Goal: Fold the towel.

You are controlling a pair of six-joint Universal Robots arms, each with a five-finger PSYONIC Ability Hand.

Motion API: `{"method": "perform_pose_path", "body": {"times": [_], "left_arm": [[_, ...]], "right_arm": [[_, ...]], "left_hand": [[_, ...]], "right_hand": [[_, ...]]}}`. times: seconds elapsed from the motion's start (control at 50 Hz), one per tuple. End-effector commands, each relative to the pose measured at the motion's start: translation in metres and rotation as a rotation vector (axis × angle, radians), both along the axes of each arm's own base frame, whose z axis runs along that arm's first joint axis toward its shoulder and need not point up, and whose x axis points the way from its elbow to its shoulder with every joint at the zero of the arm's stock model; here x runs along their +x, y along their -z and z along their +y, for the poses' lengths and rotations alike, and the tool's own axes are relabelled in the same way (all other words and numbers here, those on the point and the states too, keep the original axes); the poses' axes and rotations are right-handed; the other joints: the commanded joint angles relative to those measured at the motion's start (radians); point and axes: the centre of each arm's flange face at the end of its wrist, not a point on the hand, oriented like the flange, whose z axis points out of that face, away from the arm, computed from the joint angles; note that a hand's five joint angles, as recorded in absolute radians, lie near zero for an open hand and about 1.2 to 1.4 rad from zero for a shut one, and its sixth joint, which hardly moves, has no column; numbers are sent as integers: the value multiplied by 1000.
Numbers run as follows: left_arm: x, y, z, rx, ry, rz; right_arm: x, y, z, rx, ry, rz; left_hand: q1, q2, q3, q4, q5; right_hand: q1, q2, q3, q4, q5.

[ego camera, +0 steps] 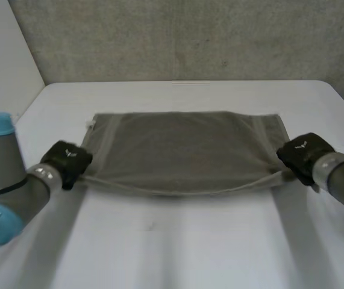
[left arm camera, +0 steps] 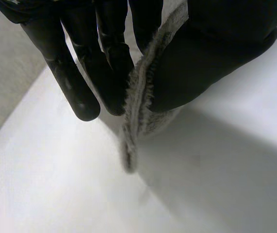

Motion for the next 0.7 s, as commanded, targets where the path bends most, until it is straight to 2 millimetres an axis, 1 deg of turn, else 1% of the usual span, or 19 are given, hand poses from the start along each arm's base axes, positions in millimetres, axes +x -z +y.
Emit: {"method": "perform_pose_path", "body": {"times": [0.02,0.06,0.08,0.12,0.14,0.18,0.2,0.24,0.26,0.28,0.3,0.34,0.36,0.4,0.46,0.5,0.52,0.56,0.7], "left_arm": [[38,-28,54,131,-30,-118],[44,-39,56,102,-31,-140],[44,-39,56,102,-31,-140],[41,-42,45,38,-14,-123],[41,-42,45,37,-14,-123],[31,-35,25,-26,13,-101],[31,-35,25,-26,14,-101],[13,-27,5,-79,58,-87],[13,-27,5,-80,59,-87],[0,-24,-4,-105,84,-77],[0,-24,-4,-105,84,-77],[-18,-15,-26,-127,110,-62],[-18,-14,-26,-127,110,-62],[-30,-4,-48,-142,116,-57],[-34,2,-60,-152,112,-58],[-43,11,-78,-176,93,-65],[-43,11,-78,-176,93,-65],[-48,18,-94,-202,63,-75],[-53,24,-116,-249,19,-82]], "right_arm": [[-25,-39,60,102,-36,128],[-26,-51,66,55,-67,151],[-26,-51,66,55,-68,151],[-22,-50,54,-21,-67,129],[-22,-50,54,-22,-67,129],[-18,-33,32,-53,-51,116],[-18,-33,32,-53,-51,116],[-16,-13,7,-58,-22,120],[-16,-13,7,-58,-22,120],[-15,-4,-5,-63,-2,128],[-15,-4,-5,-63,-2,128],[-11,11,-26,-71,33,138],[-11,11,-26,-71,33,138],[-5,26,-48,-101,42,130],[0,32,-58,-129,38,124],[7,40,-74,-191,35,112],[7,40,-75,-191,35,112],[12,43,-89,-260,36,96],[24,45,-108,-387,24,62]], "left_hand": [[204,178,180,178,191],[204,178,180,178,191],[204,178,180,178,191],[204,178,180,178,191],[204,178,180,178,191],[204,178,180,178,191],[204,178,180,178,191],[204,178,180,178,191],[204,178,180,178,191],[204,178,180,178,191],[204,178,180,178,191],[204,178,180,178,191],[204,178,180,178,191],[204,178,180,178,191],[204,178,180,178,191],[204,178,180,178,191],[204,178,180,178,191],[204,178,180,178,191],[204,178,180,178,191]], "right_hand": [[252,75,38,43,184],[252,75,38,43,184],[252,75,38,43,184],[252,75,38,43,184],[252,75,38,43,184],[252,75,38,43,184],[252,75,38,43,184],[252,75,38,43,184],[252,75,38,43,184],[252,75,38,43,184],[252,75,38,43,184],[252,75,38,43,184],[252,75,38,43,184],[252,75,38,43,184],[252,75,38,43,184],[252,75,38,43,184],[252,75,38,43,184],[252,75,38,43,184],[252,75,38,43,184]]}}
